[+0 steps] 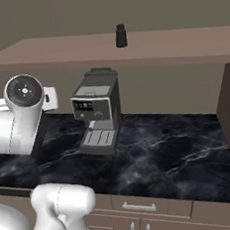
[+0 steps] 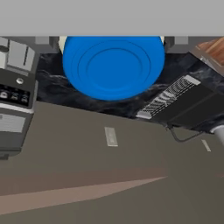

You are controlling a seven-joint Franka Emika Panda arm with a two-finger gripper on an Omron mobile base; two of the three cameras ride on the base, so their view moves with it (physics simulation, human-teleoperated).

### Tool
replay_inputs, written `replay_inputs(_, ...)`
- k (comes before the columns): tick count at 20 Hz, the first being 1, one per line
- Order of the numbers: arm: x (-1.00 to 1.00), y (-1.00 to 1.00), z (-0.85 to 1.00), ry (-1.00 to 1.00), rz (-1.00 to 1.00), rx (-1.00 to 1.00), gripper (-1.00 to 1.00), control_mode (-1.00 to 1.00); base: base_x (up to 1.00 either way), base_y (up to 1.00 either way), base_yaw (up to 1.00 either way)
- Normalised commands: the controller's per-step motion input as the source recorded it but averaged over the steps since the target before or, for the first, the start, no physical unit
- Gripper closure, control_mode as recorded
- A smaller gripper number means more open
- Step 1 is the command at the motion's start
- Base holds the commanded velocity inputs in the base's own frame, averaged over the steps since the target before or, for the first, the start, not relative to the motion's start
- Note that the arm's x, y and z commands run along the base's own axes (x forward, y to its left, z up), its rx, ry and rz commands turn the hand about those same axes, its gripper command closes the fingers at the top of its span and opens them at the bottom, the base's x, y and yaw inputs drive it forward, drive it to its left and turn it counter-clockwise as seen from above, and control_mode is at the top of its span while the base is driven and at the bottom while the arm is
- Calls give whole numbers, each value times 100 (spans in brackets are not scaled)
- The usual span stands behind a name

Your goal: Move the mayonnaise and shaker from the cabinet to the dining counter.

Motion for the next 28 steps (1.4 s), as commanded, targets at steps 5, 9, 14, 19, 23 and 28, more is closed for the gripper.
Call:
replay_inputs(5, 0, 0, 0, 0, 0, 0, 100, 100, -64, 30, 28)
replay_inputs(9, 0, 0, 0, 0, 0, 0, 100, 100, -78, 59, 61)
replay_inputs(14, 0, 0, 0, 0, 0, 0, 100, 100, -60, 90, 80)
replay_inputs(19, 0, 0, 0, 0, 0, 0, 100, 100, -45, 80, 89)
replay_inputs(23, 0, 0, 0, 0, 0, 0, 100, 100, -36, 61, 95)
replay_inputs(28, 0, 0, 0, 0, 0, 0, 100, 100, -30, 58, 97)
